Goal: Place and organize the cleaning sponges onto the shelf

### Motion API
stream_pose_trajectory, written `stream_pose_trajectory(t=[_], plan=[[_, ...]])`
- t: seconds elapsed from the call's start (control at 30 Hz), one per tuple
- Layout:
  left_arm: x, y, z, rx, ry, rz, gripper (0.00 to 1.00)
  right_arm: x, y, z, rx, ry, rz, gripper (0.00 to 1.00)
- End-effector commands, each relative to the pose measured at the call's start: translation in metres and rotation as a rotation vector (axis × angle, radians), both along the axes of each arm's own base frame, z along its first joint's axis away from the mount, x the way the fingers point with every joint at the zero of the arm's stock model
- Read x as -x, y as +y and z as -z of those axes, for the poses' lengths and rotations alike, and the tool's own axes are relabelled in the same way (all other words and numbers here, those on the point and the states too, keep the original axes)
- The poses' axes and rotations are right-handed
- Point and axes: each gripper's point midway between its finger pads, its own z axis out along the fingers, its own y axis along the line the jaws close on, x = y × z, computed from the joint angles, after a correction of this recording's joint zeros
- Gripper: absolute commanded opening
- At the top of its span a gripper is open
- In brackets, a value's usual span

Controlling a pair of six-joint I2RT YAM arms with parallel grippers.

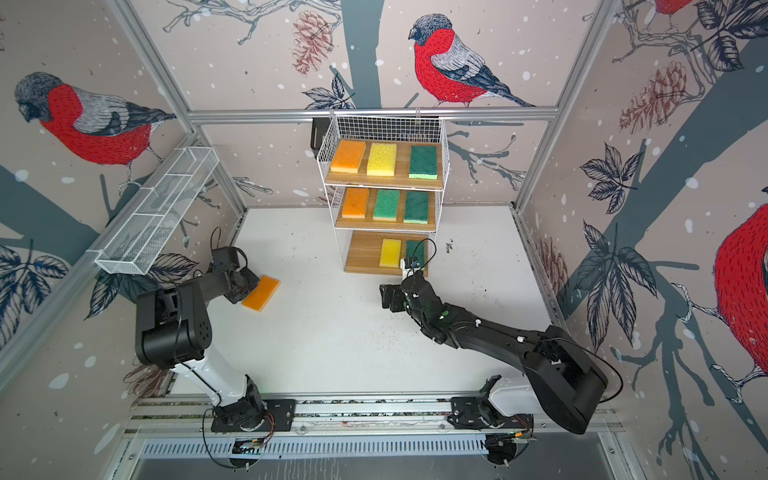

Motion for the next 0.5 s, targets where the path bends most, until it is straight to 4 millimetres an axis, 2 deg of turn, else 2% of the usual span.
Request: stream_pose_trajectory(t=[0.0, 0.17, 0.47], plan=[[0.001, -0.010, 0.004, -0.005, 0.009, 0.033, 0.28, 0.001, -0.003, -0.006, -0.023, -0.011, 0.012, 0.86], [0.009, -0.030, 0.009, 0.019, 0.029, 0.062, 0.28, 0.006, -0.012, -0.008, -0.035, -0.017, 0.028, 0.86], [0.041, -0.059, 0.009, 0.043, 0.046, 0.086, 0.29, 0.018, -0.028, -0.012, -0.070, -0.024, 0.053, 0.87]])
